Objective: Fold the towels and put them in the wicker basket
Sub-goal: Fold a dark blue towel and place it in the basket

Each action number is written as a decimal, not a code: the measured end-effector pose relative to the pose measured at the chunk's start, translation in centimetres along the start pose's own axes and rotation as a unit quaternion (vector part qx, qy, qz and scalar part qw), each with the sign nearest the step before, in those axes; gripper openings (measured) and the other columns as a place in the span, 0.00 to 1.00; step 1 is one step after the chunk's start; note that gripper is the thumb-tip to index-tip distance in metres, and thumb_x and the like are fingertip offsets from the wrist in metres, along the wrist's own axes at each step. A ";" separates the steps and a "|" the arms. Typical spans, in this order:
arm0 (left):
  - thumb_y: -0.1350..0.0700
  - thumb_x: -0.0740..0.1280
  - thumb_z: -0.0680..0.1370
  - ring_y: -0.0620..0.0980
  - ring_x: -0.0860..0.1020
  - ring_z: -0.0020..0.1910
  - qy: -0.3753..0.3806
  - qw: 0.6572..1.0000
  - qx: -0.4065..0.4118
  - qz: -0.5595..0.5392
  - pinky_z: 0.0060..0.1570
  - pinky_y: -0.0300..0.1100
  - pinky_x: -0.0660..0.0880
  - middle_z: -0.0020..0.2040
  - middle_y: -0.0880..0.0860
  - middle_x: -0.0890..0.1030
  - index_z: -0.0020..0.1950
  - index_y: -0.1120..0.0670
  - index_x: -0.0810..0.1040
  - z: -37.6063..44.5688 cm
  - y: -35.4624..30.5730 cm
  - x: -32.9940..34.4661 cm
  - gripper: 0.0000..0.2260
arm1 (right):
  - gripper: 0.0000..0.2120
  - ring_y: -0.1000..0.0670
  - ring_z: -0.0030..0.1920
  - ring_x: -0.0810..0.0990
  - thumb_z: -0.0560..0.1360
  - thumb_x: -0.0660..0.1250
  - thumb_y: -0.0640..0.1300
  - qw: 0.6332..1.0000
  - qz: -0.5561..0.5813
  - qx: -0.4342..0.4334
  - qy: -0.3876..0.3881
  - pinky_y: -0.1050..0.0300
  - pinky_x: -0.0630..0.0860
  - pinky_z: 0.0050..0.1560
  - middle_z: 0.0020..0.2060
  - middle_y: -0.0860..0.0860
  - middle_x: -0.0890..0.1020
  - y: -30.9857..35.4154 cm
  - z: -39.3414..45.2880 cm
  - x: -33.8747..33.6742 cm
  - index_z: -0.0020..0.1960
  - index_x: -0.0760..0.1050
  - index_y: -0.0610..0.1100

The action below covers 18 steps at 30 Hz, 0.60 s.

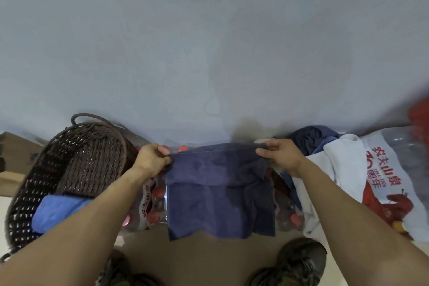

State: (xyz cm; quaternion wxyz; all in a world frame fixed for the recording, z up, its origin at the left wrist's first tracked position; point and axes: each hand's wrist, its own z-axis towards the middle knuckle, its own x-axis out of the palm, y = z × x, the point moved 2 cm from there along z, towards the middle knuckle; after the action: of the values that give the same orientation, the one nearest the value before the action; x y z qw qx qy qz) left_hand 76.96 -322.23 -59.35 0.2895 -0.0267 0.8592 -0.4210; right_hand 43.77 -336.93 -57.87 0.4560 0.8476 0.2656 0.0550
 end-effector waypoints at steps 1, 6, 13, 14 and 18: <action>0.72 0.71 0.72 0.47 0.75 0.23 0.014 0.998 -0.039 -0.051 0.24 0.34 0.73 0.34 0.57 0.77 0.40 0.58 0.74 -0.1 0.1 0.0 0.11 | 0.11 0.46 0.40 0.85 0.72 0.74 0.36 1.000 0.020 0.007 -0.004 0.55 0.81 0.37 0.42 0.42 0.85 -0.1 -0.3 -0.1 0.53 0.80 0.34; 0.61 0.75 0.72 0.45 0.78 0.25 0.065 0.966 -0.117 -0.223 0.24 0.35 0.74 0.30 0.52 0.81 0.36 0.56 0.76 -0.1 0.3 0.7 0.10 | 0.08 0.52 0.30 0.82 0.73 0.75 0.40 0.998 0.042 0.011 -0.049 0.60 0.77 0.29 0.30 0.49 0.83 -0.5 -0.7 0.0 0.37 0.79 0.40; 0.62 0.73 0.75 0.50 0.74 0.39 -0.067 0.973 -0.103 -0.194 0.40 0.42 0.76 0.36 0.52 0.77 0.34 0.53 0.74 1.3 1.2 3.5 0.13 | 0.11 0.43 0.43 0.81 0.79 0.67 0.45 0.991 -0.094 0.029 -0.094 0.53 0.79 0.35 0.41 0.41 0.83 -1.0 0.7 -0.1 0.48 0.82 0.37; 0.63 0.74 0.74 0.50 0.75 0.38 -0.071 0.971 -0.107 -0.202 0.38 0.40 0.76 0.35 0.51 0.77 0.35 0.54 0.75 1.5 1.2 3.5 0.12 | 0.12 0.43 0.43 0.81 0.79 0.67 0.46 0.982 -0.149 0.016 -0.116 0.54 0.77 0.38 0.41 0.41 0.83 -1.0 1.1 0.0 0.47 0.82 0.36; 0.65 0.75 0.72 0.53 0.77 0.41 -0.044 0.974 -0.102 -0.197 0.48 0.46 0.78 0.39 0.54 0.79 0.38 0.56 0.77 2.2 0.7 3.4 0.09 | 0.16 0.39 0.42 0.80 0.77 0.68 0.50 0.897 -0.383 0.008 -0.219 0.55 0.70 0.40 0.39 0.39 0.81 -0.4 1.7 0.6 0.40 0.79 0.37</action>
State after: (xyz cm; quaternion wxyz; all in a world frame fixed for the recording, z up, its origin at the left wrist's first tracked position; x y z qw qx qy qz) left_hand 75.39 -324.35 -62.56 0.2345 -0.2430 0.8618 -0.3786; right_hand 44.75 -337.75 -59.27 0.4814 0.6749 0.4633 -0.3133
